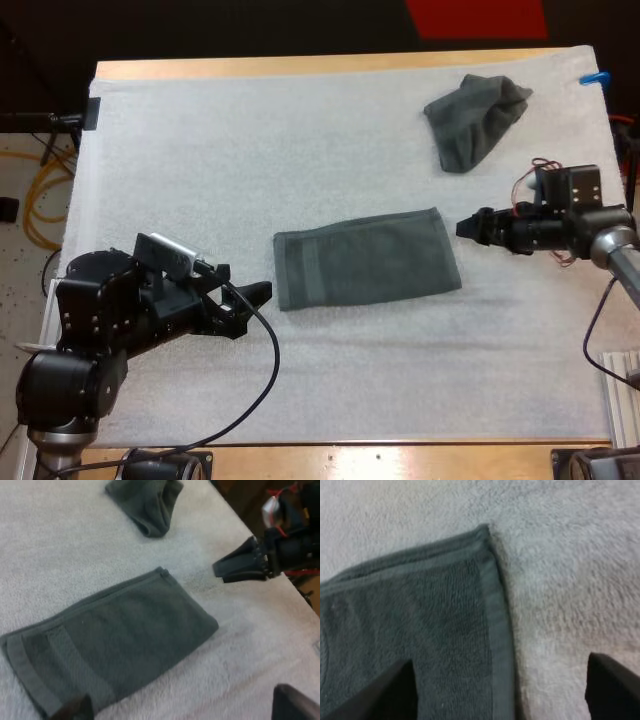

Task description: Pick towel from pile fold and stack

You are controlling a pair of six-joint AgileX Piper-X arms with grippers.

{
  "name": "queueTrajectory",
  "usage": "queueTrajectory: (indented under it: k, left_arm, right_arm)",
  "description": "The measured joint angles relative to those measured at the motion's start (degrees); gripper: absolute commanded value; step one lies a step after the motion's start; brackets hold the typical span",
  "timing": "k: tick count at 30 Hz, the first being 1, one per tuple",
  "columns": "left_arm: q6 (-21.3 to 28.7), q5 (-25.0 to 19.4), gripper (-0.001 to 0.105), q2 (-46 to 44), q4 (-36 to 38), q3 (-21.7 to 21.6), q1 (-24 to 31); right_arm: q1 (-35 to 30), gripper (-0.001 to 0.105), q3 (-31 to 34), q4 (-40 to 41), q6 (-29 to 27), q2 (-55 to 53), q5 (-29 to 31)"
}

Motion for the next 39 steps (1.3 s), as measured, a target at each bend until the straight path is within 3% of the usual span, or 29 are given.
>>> queueTrajectory:
  k: [10, 26, 30, 34, 36, 39]
  left_arm:
    - [-0.05, 0.01, 0.069, 0.0, 0.0, 0.0, 0.0]
    - [-0.05, 0.01, 0.069, 0.0, 0.0, 0.0, 0.0]
    - [-0.05, 0.01, 0.069, 0.0, 0.0, 0.0, 0.0]
    - [-0.05, 0.01, 0.069, 0.0, 0.0, 0.0, 0.0]
    - [-0.61, 0.01, 0.069, 0.0, 0.0, 0.0, 0.0]
    - [-1.33, 0.01, 0.069, 0.0, 0.0, 0.0, 0.0]
  right_arm:
    - [0.67, 0.067, -0.07, -5.08, 2.78, 5.91, -4.17]
    - [8.37, 0.064, -0.79, -6.56, 2.92, 9.27, -5.33]
    - [8.69, 0.041, -0.79, -6.21, 2.92, 9.68, -4.83]
    - [8.84, 0.007, -0.79, -5.6, 2.81, 10.42, -4.39]
    - [8.93, 0.0, -0.79, -5.49, 2.81, 10.51, -3.95]
    - [8.96, 0.0, -0.79, -5.37, 2.81, 10.51, -3.41]
